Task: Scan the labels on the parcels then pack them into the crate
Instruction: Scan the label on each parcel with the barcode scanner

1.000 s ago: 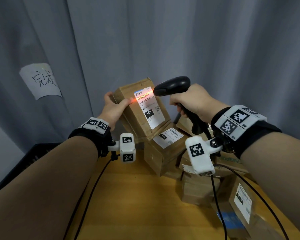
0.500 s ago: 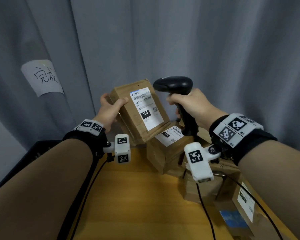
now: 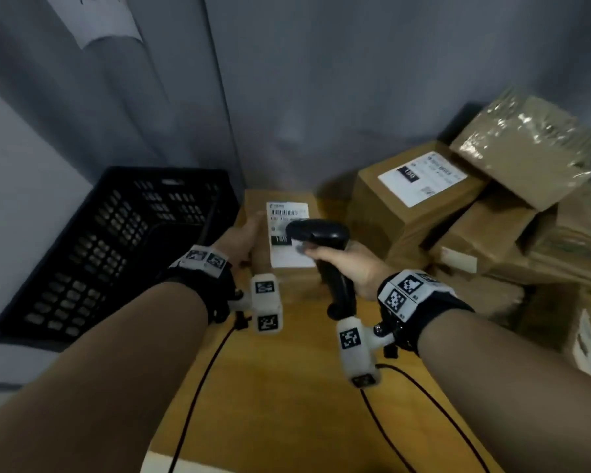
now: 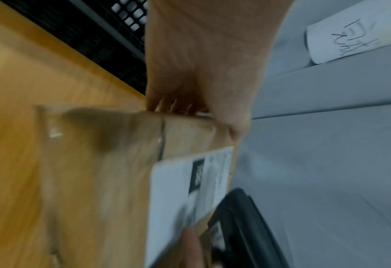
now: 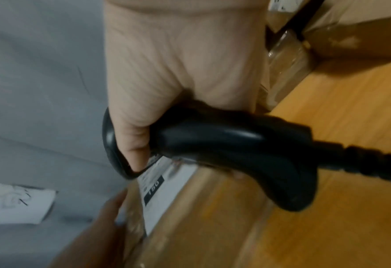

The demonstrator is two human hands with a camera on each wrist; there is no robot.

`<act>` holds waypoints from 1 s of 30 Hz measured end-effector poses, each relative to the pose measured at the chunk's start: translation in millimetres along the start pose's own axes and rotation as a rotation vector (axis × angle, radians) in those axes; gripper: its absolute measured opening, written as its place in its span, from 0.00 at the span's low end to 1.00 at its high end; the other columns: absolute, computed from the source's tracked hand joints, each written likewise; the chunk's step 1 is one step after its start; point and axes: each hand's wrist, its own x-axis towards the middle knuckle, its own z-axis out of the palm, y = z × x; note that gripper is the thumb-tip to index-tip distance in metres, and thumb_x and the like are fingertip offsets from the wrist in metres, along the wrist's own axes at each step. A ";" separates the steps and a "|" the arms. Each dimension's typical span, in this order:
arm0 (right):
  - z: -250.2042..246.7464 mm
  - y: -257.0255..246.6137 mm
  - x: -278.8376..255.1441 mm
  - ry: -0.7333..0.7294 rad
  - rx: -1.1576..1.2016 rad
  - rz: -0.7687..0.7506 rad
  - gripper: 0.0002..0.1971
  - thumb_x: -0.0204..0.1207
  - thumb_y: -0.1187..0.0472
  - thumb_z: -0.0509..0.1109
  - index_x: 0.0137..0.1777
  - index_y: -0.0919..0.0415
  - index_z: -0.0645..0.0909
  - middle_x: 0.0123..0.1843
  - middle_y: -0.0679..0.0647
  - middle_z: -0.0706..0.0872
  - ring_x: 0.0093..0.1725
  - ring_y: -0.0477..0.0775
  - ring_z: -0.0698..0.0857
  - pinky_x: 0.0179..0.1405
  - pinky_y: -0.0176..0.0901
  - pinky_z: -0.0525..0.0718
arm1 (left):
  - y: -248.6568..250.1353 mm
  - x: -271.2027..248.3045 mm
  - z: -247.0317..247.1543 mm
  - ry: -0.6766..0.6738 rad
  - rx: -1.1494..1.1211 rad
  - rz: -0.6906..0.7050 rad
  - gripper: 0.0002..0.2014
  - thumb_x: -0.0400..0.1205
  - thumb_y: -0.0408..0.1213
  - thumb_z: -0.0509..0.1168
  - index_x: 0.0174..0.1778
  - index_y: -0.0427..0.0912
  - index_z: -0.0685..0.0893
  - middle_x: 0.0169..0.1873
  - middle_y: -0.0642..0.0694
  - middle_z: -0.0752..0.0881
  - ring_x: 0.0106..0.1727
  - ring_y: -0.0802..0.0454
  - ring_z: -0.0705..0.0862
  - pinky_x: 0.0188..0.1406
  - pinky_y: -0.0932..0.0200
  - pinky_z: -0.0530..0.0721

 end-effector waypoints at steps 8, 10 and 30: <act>20.2 3.7 69.8 0.058 0.049 0.049 0.21 0.58 0.42 0.82 0.47 0.51 0.86 0.50 0.56 0.90 0.56 0.61 0.86 0.66 0.61 0.80 | -11.1 32.7 -7.2 -0.020 0.466 0.122 0.36 0.77 0.48 0.69 0.80 0.44 0.62 0.70 0.38 0.77 0.64 0.36 0.81 0.63 0.42 0.83; 25.2 2.0 82.0 0.030 0.047 0.043 0.14 0.65 0.46 0.80 0.46 0.49 0.84 0.52 0.55 0.89 0.57 0.60 0.85 0.68 0.60 0.78 | -13.4 41.1 -16.0 0.129 0.431 0.171 0.29 0.81 0.42 0.66 0.78 0.42 0.67 0.67 0.37 0.79 0.65 0.37 0.81 0.65 0.44 0.81; -58.1 -39.9 -33.1 0.074 -0.022 -0.246 0.05 0.76 0.64 0.73 0.46 0.67 0.85 0.33 0.59 0.87 0.29 0.54 0.85 0.32 0.43 0.86 | 57.3 -24.0 37.5 -0.029 0.262 0.460 0.14 0.83 0.49 0.64 0.50 0.40 0.85 0.44 0.55 0.87 0.50 0.45 0.84 0.61 0.54 0.76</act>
